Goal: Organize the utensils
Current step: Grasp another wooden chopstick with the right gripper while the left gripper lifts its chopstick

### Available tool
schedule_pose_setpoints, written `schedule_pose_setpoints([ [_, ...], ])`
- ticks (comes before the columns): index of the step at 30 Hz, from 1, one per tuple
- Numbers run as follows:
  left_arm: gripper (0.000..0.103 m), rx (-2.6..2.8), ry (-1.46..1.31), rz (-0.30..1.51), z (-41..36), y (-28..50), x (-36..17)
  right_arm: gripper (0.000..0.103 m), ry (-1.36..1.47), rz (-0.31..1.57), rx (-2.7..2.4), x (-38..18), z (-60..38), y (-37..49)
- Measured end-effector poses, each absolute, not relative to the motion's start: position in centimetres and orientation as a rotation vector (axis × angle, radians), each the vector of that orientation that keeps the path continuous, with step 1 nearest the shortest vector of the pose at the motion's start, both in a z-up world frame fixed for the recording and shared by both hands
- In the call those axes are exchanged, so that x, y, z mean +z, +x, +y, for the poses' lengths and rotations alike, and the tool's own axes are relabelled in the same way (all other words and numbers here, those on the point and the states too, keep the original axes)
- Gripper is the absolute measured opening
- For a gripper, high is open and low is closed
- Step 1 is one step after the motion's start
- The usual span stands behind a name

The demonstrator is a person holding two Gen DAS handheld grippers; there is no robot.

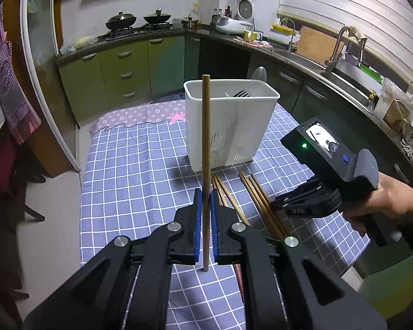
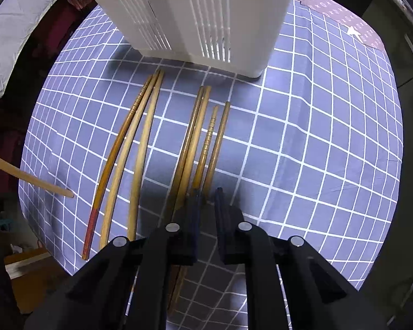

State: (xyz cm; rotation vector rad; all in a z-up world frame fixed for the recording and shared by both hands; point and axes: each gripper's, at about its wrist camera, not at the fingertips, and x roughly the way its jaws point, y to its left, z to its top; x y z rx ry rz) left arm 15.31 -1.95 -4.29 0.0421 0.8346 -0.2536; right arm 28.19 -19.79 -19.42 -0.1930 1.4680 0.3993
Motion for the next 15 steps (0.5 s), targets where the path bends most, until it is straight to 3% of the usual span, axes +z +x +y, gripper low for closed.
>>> schedule_pose_setpoints([
  [15,0.006,-0.254,0.055,0.832,-1.7,15.2,-4.2,0.007,-0.147,1.421,0.399,-19.2,-18.9,27.6],
])
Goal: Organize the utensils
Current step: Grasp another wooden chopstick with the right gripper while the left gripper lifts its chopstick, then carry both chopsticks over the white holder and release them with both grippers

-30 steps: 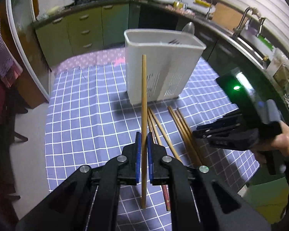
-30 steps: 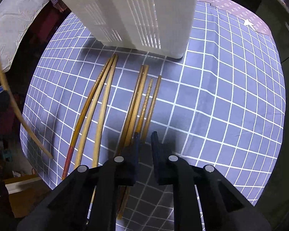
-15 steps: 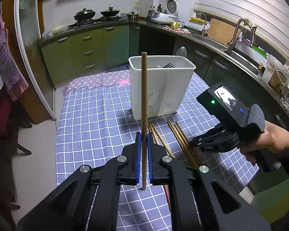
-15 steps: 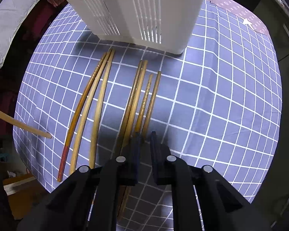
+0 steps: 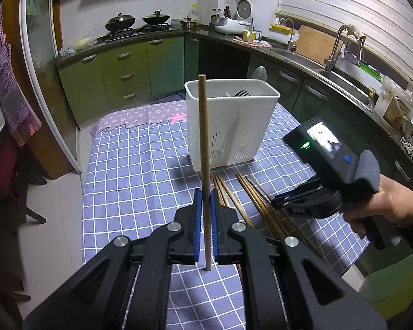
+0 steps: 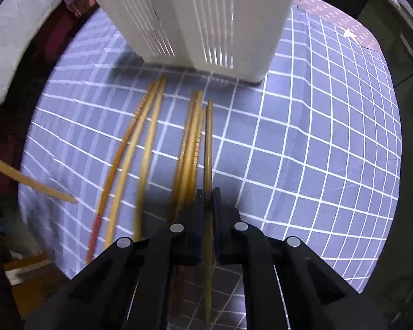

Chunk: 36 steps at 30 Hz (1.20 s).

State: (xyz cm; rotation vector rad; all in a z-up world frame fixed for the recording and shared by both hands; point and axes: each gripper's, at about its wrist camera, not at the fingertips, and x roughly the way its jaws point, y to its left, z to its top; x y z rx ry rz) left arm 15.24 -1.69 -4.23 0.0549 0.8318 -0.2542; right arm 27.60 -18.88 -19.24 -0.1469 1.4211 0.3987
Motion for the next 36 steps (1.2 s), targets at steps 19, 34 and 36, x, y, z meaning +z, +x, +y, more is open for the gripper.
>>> schedule_pose_setpoints([
  [19,0.006,-0.256,0.073,0.825,-2.3,14.9,-4.0,0.007,0.037,0.923,0.496,-7.4,-26.2,17.9],
  [34,0.006,-0.294,0.088,0.777,-3.9,15.7,0.1,0.007,0.027,0.808,0.504,-2.3,-27.0,18.8],
  [36,0.006,-0.307,0.080,0.763,-4.1,16.2,1.5,0.007,0.023,0.778,0.504,-0.8,-27.0,19.0],
])
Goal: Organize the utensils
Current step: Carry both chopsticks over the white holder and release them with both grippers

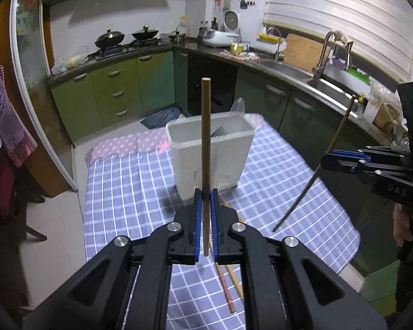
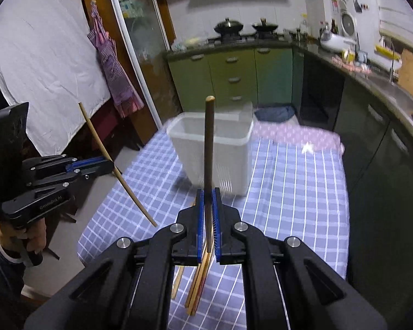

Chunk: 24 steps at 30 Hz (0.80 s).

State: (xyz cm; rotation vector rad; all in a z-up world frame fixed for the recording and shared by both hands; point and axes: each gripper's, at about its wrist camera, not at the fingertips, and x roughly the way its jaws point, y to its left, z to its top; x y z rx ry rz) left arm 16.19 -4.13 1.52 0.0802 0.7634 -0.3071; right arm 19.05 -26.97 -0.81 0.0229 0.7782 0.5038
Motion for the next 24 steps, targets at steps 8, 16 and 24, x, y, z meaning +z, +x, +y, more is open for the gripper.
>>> schedule_pose_setpoints([
  [8,0.006,-0.295,0.058,0.569,-5.1,18.7,9.6,0.007,0.054,0.623,0.497,6.3,-27.4,21.3],
  [16,0.006,-0.214,0.051,0.434,-6.1,23.3,10.1,0.007,0.120,0.509,0.429,9.5,-27.8,26.0],
  [24,0.006,-0.163,0.036,0.659,-5.4,27.9,3.4,0.007,0.096,0.657,0.386,4.2,-26.5,32.0],
])
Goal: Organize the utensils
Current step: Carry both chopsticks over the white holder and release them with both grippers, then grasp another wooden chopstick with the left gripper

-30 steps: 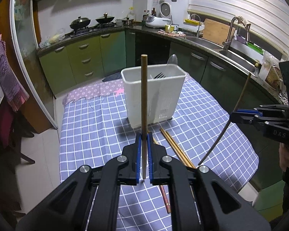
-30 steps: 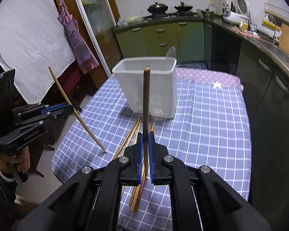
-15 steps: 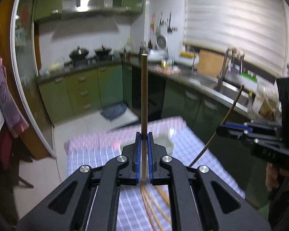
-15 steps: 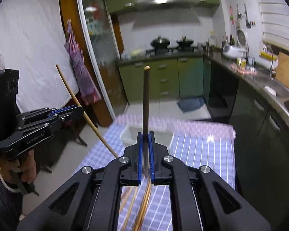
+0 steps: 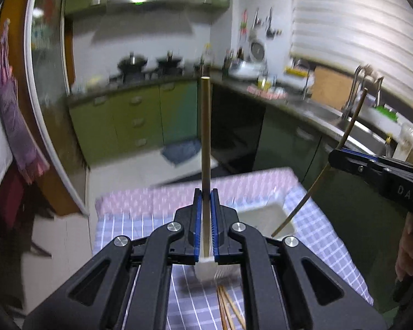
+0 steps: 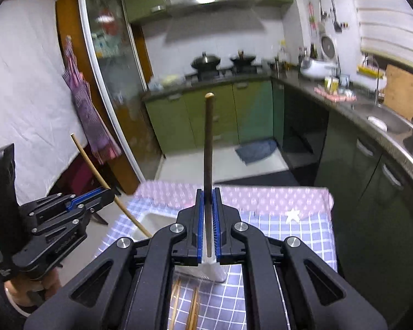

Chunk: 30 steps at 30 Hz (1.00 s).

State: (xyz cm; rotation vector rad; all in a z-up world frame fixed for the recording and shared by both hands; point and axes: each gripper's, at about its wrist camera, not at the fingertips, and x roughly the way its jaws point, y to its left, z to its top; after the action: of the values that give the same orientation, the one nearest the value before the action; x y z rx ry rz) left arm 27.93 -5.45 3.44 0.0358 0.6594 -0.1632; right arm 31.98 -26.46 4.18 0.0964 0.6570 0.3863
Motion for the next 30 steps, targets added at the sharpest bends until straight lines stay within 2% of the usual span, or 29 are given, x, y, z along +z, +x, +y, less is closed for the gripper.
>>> schedule_pose_setpoints([
  [5,0.010,-0.182,0.010,0.749,-4.7,28.1,1.8,0.007,0.090,0.728,0.401,1.6,-26.0,33.3],
  [8,0.020,-0.186,0.018,0.742,-4.5,27.4,2.2,0.012,0.089,0.721,0.398,1.5,-26.1,32.9],
  [14,0.021,-0.191,0.020,0.759,-4.1,25.4,2.8,0.014,0.101,0.657,0.421,3.8,-27.3,29.7],
  [18,0.021,-0.180,0.007,0.864,-3.4,23.9,0.8,0.022,0.074,0.659,0.428,4.0,-28.4,26.2],
  [23,0.020,-0.221,0.001,1.124,-3.7,22.6,-6.2,0.022,-0.039,0.875,0.423,-1.8,-28.6,24.5],
  [26,0.020,-0.223,0.044,1.230,-4.8,22.0,-10.3,0.022,-0.101,1.027,0.435,-6.6,-28.2,24.2],
  [30,0.020,-0.211,0.071,1.299,-5.7,22.1,-13.4,0.022,-0.133,1.122,0.423,-10.8,-28.3,24.1],
])
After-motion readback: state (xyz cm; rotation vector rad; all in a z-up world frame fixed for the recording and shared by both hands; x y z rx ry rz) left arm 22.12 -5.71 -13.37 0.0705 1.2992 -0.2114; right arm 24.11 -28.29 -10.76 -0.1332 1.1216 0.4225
